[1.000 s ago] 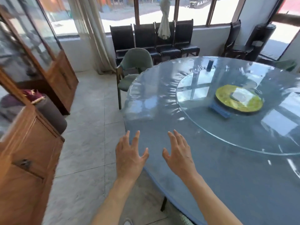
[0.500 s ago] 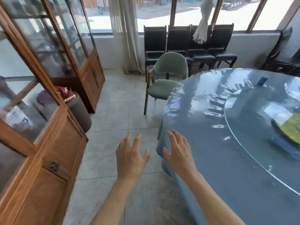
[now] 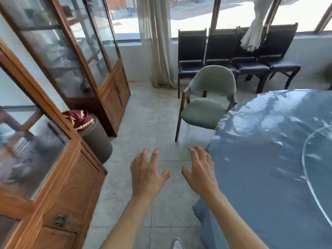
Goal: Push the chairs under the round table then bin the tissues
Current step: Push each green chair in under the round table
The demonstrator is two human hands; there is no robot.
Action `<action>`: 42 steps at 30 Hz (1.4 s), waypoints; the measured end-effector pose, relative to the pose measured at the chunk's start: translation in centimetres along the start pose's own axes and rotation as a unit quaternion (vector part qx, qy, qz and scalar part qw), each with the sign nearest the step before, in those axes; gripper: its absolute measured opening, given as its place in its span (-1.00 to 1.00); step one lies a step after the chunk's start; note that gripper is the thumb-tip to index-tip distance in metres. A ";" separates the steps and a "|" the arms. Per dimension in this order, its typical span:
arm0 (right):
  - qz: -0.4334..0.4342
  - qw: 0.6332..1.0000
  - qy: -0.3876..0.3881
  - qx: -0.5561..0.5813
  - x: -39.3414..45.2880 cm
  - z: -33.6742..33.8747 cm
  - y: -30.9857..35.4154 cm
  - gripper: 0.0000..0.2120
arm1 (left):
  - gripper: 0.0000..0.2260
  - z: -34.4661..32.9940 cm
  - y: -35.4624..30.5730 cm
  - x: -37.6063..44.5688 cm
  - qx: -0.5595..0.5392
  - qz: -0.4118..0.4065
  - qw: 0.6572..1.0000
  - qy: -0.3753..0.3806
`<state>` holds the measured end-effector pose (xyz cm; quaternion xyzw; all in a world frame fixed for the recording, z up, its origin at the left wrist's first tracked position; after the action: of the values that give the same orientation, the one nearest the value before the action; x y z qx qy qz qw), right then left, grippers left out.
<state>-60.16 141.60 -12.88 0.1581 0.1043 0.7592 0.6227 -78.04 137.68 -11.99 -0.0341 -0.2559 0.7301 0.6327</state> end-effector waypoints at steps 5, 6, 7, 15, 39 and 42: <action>0.002 1.000 -0.001 0.003 9.9 -0.5 0.3 -0.34 | -0.34 -1.5 0.7 9.6 0.013 0.006 1.000 -0.008; 0.004 1.000 -0.005 0.004 11.7 -0.7 0.4 -0.35 | -0.34 -1.9 1.0 11.4 0.012 0.008 1.000 -0.008; 0.008 1.000 -0.010 0.004 13.1 -0.9 0.6 -0.35 | -0.34 -2.1 1.2 12.9 0.011 0.006 1.000 -0.008; 0.026 1.000 -0.012 -0.012 29.1 -4.8 3.5 -0.40 | -0.35 -5.6 6.4 28.3 -0.004 -0.012 1.000 -0.015; -0.018 0.999 -0.039 -0.020 79.2 -13.0 9.6 -0.39 | -0.37 -15.2 19.3 77.9 -0.036 -0.045 0.998 0.006; -0.018 0.998 -0.053 -0.013 85.8 -13.9 8.5 -0.41 | -0.37 -17.5 19.2 84.9 -0.029 -0.047 0.998 0.014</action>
<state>-88.03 224.40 -13.31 0.1882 0.0635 0.7398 0.6429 -105.62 222.03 -11.89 -0.0501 -0.2693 0.6910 0.6689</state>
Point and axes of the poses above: each hand's wrist, its own x-axis towards the middle knuckle, its own z-axis out of the back of the hand, y = z × x, the point moved 2 cm from there along x, towards the middle knuckle, and after that the axes turned 8 degrees about -x, right-handed, at the moved point
